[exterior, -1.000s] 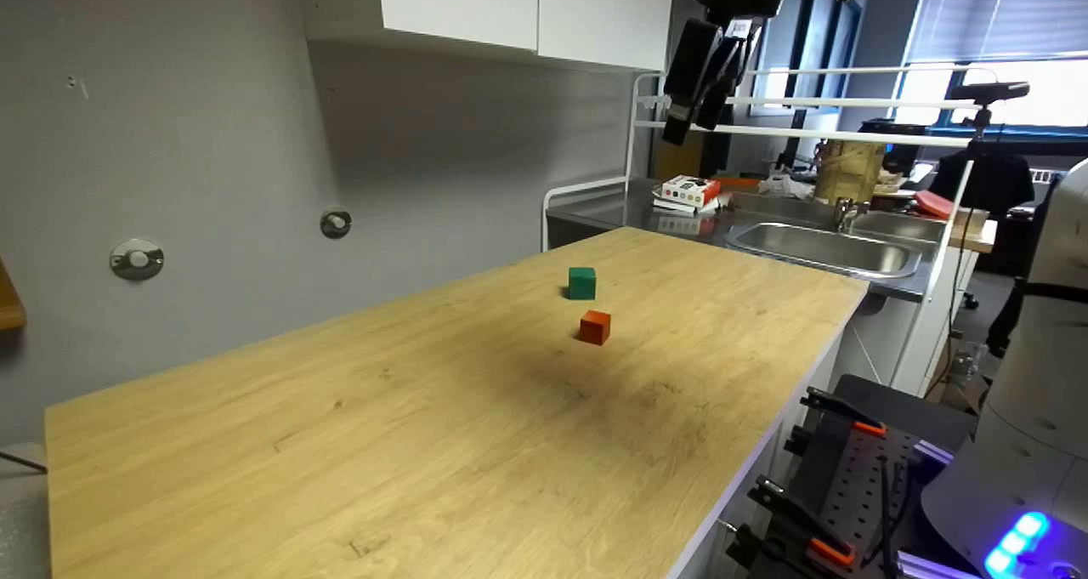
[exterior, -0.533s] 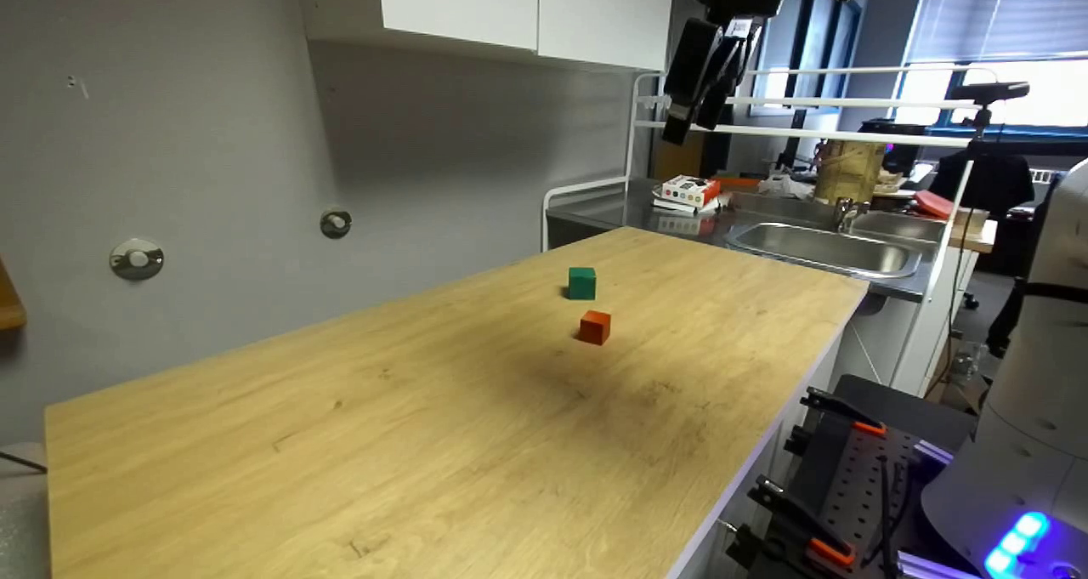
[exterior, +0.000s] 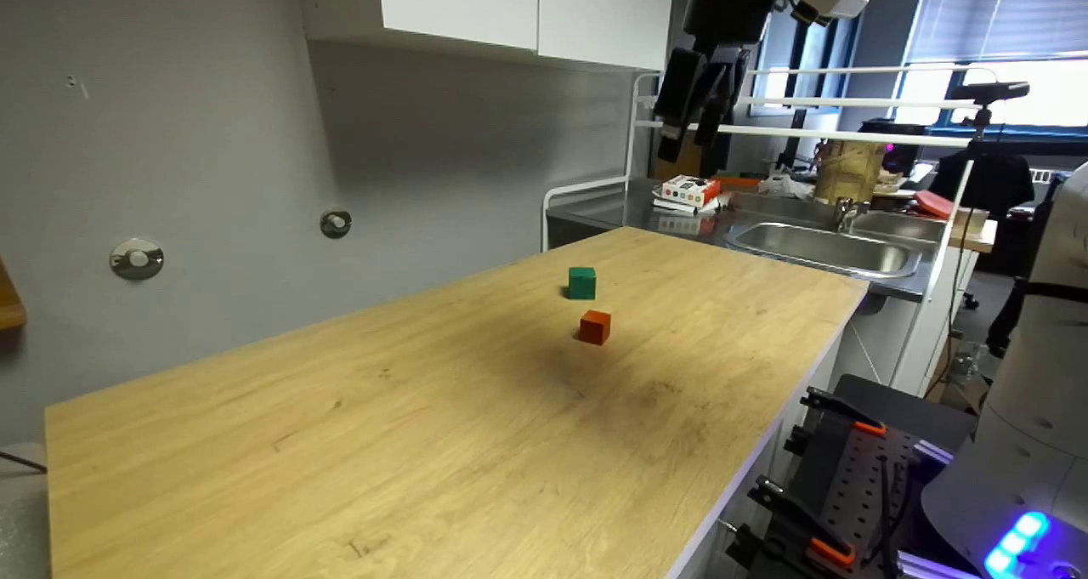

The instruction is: Put the orange block on top of the green block

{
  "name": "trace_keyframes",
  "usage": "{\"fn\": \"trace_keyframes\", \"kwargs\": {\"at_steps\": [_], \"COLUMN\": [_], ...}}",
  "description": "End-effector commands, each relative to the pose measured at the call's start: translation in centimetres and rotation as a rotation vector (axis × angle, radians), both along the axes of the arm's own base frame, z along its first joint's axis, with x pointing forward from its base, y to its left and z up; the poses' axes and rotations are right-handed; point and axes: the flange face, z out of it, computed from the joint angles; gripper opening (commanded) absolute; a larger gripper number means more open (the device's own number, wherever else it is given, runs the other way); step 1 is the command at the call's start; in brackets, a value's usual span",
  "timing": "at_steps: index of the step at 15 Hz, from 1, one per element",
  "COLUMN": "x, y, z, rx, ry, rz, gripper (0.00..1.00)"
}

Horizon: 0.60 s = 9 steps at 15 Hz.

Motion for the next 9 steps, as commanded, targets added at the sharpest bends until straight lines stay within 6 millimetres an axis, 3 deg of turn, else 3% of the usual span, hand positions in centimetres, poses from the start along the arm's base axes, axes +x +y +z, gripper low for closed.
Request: {"fn": "trace_keyframes", "kwargs": {"at_steps": [1, 5, 9], "x": [4.2, 9.1, 13.8], "y": [-2.6, -5.2, -6.1], "z": [-2.3, -6.0, -9.7], "rx": [0.060, 0.124, 0.158], "ry": [0.055, 0.101, 0.156], "rz": [-0.089, -0.172, -0.209], "gripper": [1.00, 1.00, 1.00]}}
